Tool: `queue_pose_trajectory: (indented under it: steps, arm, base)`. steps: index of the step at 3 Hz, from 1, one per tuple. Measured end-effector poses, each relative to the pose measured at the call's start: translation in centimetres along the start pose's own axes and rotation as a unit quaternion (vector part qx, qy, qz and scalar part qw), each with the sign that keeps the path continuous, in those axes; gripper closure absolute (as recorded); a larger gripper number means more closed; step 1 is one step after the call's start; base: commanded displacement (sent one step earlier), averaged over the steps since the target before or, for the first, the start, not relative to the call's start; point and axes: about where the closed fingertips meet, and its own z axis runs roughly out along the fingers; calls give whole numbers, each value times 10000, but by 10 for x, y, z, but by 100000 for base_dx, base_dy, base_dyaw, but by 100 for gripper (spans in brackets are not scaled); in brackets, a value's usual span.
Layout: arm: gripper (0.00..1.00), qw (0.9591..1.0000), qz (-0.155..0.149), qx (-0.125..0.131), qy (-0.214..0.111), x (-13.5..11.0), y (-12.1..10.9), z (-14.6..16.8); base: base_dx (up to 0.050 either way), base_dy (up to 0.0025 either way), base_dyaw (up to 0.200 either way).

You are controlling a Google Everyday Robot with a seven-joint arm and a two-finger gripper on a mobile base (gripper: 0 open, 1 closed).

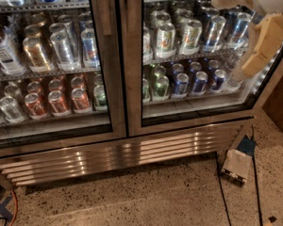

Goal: Open right fridge door

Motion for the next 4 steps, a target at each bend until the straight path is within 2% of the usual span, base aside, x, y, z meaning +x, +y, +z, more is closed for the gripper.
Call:
queue_pose_trajectory:
  steps: [1, 2, 3, 4]
  arm:
    - [0, 9940, 309, 237, 1022, 29, 16, -12]
    - [0, 9876, 495, 161, 1480, 61, 14, -20]
    - [0, 9937, 485, -141, 1005, 67, -2, -13]
    - [0, 9987, 300, -362, 175, 52, -17, -3]
  base:
    - [0, 0, 0]
    - [0, 0, 0]
    - [0, 0, 0]
    - [0, 0, 0]
